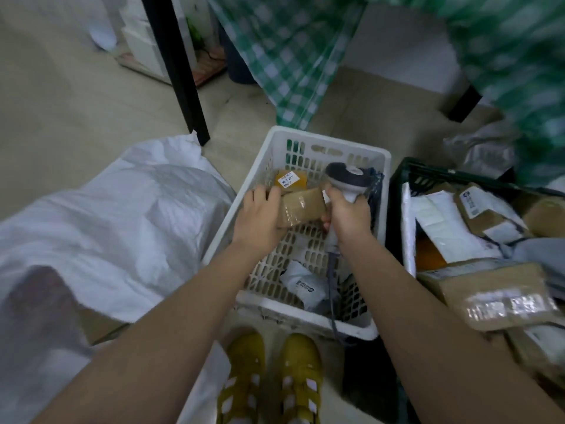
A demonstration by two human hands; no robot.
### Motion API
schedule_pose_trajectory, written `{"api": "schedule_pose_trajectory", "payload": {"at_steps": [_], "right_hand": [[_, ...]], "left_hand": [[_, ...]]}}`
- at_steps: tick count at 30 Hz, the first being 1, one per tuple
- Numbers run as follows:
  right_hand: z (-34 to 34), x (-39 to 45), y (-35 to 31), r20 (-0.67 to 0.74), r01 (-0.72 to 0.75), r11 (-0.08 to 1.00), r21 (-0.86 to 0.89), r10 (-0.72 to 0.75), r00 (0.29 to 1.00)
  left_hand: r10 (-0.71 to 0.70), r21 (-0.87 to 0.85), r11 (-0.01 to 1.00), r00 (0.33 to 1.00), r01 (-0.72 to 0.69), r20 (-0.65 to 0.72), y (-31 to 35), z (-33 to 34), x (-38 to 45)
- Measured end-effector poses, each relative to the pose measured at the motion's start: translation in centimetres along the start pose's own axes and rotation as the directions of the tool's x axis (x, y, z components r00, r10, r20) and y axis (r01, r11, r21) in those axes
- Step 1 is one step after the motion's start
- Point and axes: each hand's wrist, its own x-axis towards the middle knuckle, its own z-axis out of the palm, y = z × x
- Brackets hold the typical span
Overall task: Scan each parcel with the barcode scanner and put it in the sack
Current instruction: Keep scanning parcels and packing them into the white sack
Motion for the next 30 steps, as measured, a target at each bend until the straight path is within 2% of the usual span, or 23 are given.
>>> {"api": "schedule_pose_trajectory", "payload": {"at_steps": [4, 7, 12, 14, 16, 17, 19, 20, 22, 24, 26, 28, 30], "right_hand": [[-1.3, -8.9, -2.3, 0.043, 0.009, 1.000, 0.030, -0.010, 0.999], [-2.4, -14.1, -3.3, 0.088, -0.024, 0.994, 0.102, 0.015, 0.996], [-4.1, -19.3, -4.1, 0.118, 0.046, 0.985, 0.165, -0.066, 0.991], [-4.7, -19.9, -3.5, 0.114, 0.097, 0.984, 0.152, -0.115, 0.987], [-5.0, -20.1, -2.8, 0.097, 0.107, 0.981, 0.160, -0.123, 0.988], [-5.2, -20.0, -2.4, 0.087, 0.102, 0.980, 0.169, -0.118, 0.989], [-5.5, -19.7, -1.6, 0.076, 0.081, 0.979, 0.185, -0.096, 0.992], [-5.6, -19.2, -1.0, 0.072, 0.069, 0.980, 0.189, -0.083, 0.994], [-5.8, -18.3, -0.3, 0.082, 0.063, 0.981, 0.183, -0.079, 0.993], [-5.9, -17.3, -0.3, 0.123, 0.083, 0.986, 0.145, -0.101, 0.987], [-6.0, -16.4, -0.3, 0.162, 0.117, 0.989, 0.092, -0.131, 0.978], [-6.1, -15.7, -0.1, 0.185, 0.134, 0.989, 0.064, -0.144, 0.972], [-6.3, -15.0, 0.4, 0.223, 0.154, 0.987, 0.038, -0.159, 0.962]], "left_hand": [[0.053, -0.041, 0.998, 0.995, -0.056, -0.091, 1.8, -6.6, -6.6], [0.080, -0.009, 0.997, 0.990, -0.081, -0.117, 2.3, -10.6, -10.5], [0.174, -0.033, 0.982, 0.959, -0.186, -0.224, 2.7, -13.8, -15.2], [0.171, -0.134, 0.972, 0.970, -0.196, -0.175, 2.6, -13.8, -16.1], [0.088, -0.356, 0.927, 0.991, -0.117, -0.097, 2.4, -13.5, -16.6], [0.009, -0.511, 0.858, 0.997, -0.044, -0.071, 2.6, -13.3, -16.9], [-0.208, -0.765, 0.633, 0.978, 0.119, -0.020, 3.1, -13.1, -16.8], [-0.300, -0.825, 0.537, 0.954, 0.177, 0.010, 3.3, -13.1, -16.4], [-0.389, -0.884, 0.361, 0.910, 0.296, 0.145, 3.3, -12.8, -15.6], [-0.395, -0.893, 0.134, 0.849, 0.430, 0.350, 2.8, -12.2, -14.6], [-0.327, -0.849, -0.034, 0.797, 0.527, 0.508, 2.1, -11.7, -14.1], [-0.235, -0.815, -0.116, 0.782, 0.567, 0.578, 1.5, -11.4, -13.7], [-0.177, -0.823, -0.117, 0.804, 0.555, 0.567, 1.1, -11.5, -13.3]]}}
